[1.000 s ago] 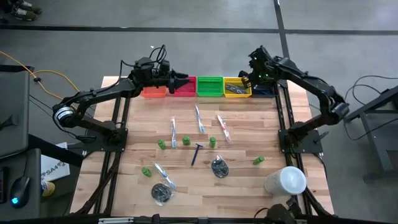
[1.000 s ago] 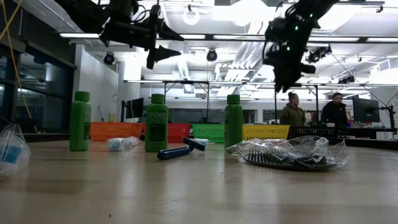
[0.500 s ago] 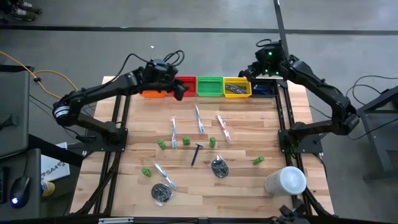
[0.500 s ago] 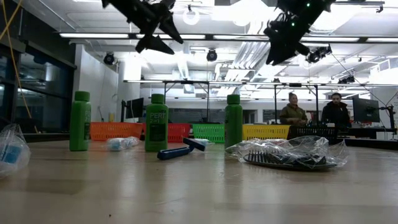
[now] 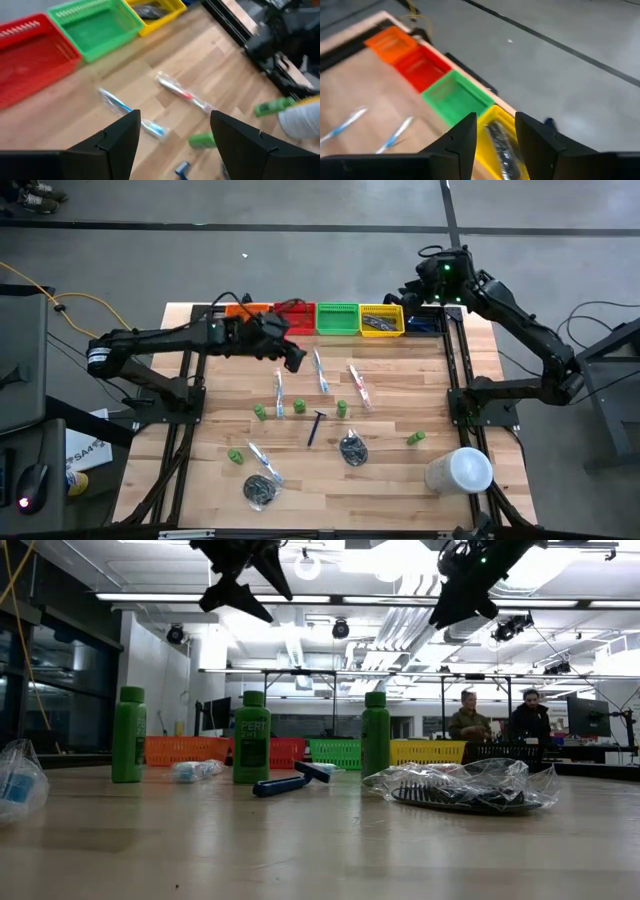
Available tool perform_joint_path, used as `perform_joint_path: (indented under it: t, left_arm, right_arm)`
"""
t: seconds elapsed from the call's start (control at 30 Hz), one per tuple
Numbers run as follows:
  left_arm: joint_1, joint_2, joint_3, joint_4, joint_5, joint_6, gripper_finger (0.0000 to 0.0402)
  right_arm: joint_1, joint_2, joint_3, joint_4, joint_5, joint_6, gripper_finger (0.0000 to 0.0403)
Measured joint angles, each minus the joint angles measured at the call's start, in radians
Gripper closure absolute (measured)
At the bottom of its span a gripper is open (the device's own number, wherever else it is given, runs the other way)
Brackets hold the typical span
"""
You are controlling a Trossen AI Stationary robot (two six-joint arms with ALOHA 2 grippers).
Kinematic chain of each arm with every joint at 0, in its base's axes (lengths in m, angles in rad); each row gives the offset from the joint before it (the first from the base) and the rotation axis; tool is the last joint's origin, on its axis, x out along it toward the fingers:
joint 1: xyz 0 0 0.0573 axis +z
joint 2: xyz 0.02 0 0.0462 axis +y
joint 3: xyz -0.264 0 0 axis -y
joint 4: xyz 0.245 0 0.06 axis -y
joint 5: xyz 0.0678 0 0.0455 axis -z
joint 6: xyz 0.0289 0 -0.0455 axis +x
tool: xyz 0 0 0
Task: Pick & Place Travel size toiletries
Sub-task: Put the blue razor into the black bin
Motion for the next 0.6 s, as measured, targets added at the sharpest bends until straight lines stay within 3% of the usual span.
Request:
perform_joint_path:
  t: [0.27, 0.6]
  left_arm:
    - [-0.105, 0.035, 0.003, 0.013, -0.04, -0.06, 0.016]
    - [-0.21, 0.136, 0.002, 0.006, -0.052, -0.199, 0.016]
  right_arm:
    - [0.0, -0.115, 0.0, -0.072, -0.13, 0.077, 0.0282]
    - [0.043, -0.201, -0.001, -0.183, -0.152, 0.067, 0.0283]
